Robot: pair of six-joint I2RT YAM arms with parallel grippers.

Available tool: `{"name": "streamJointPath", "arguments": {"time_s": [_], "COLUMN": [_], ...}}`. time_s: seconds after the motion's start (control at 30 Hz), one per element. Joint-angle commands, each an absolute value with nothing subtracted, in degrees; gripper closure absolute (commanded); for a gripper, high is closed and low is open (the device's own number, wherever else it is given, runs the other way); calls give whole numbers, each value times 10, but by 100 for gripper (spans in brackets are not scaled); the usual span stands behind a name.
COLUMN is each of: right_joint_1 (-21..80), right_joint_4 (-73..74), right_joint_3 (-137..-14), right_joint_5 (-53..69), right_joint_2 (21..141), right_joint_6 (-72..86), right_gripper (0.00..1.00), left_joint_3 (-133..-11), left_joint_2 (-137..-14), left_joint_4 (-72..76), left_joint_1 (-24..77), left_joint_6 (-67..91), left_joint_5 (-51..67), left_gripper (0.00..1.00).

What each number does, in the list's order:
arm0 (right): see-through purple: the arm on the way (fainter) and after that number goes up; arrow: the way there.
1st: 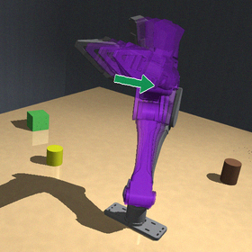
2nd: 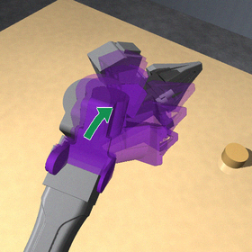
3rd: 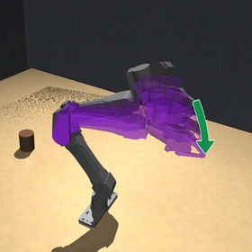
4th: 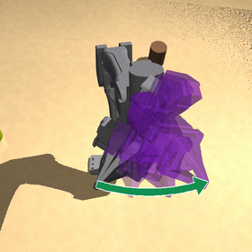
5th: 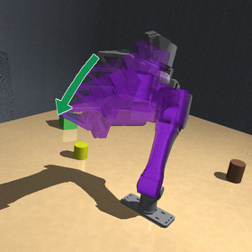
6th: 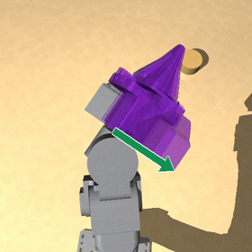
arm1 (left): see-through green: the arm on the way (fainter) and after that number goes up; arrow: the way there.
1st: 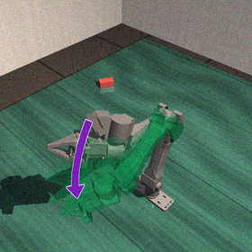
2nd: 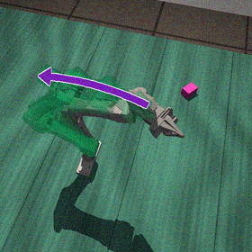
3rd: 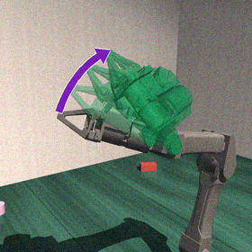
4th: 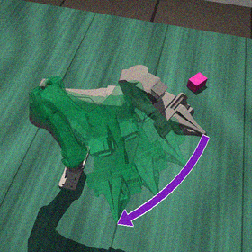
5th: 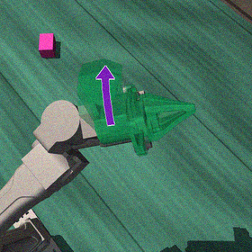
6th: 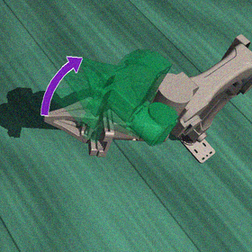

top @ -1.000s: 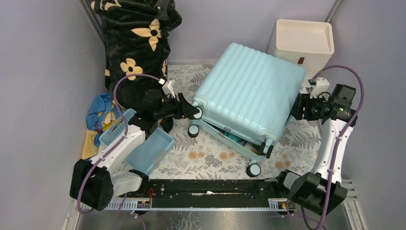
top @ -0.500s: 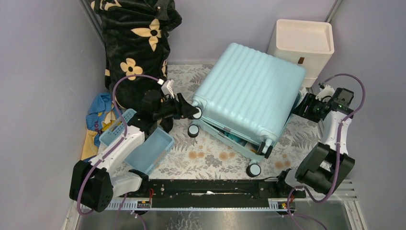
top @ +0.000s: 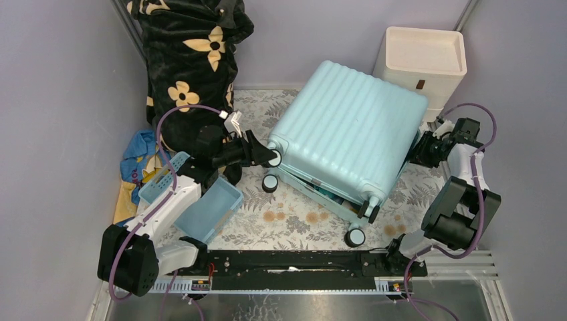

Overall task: Open, take out, and arrange the luggage
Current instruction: Adjust the luggage at the center of the board.

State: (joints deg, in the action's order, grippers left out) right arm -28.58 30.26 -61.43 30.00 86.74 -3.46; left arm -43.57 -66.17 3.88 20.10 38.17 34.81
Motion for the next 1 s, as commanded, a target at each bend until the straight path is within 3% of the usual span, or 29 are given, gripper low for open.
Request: {"name": "streamJointPath", "arguments": {"time_s": [0.0, 0.27, 0.43, 0.67, 0.73, 0.83, 0.97], "right_joint_1": [-264, -263, -267, -277, -277, -278, -282], "right_joint_4": [285, 301, 289, 310, 327, 345, 351], "right_joint_3": [-642, -691, -745, -885, -907, -893, -838], "right_joint_5": [280, 224, 163, 139, 151, 174, 195], "right_joint_2": [893, 885, 910, 993, 999, 968, 883], "right_joint_6": [-38, -82, -111, -141, -147, -170, -213], "right_gripper": [75, 98, 100, 98, 92, 68, 43], "left_joint_3": [-461, -475, -464, -459, -453, -469, -492], "left_joint_2": [-614, -616, -630, -652, -649, -608, -545], "left_joint_4": [171, 178, 233, 227, 197, 71, -103], "left_joint_1": [202, 202, 224, 313, 317, 317, 315], "left_joint_6": [392, 412, 459, 453, 439, 337, 199], "left_joint_5": [451, 470, 507, 484, 473, 413, 284], "left_gripper": [100, 100, 99, 85, 76, 56, 28]}}
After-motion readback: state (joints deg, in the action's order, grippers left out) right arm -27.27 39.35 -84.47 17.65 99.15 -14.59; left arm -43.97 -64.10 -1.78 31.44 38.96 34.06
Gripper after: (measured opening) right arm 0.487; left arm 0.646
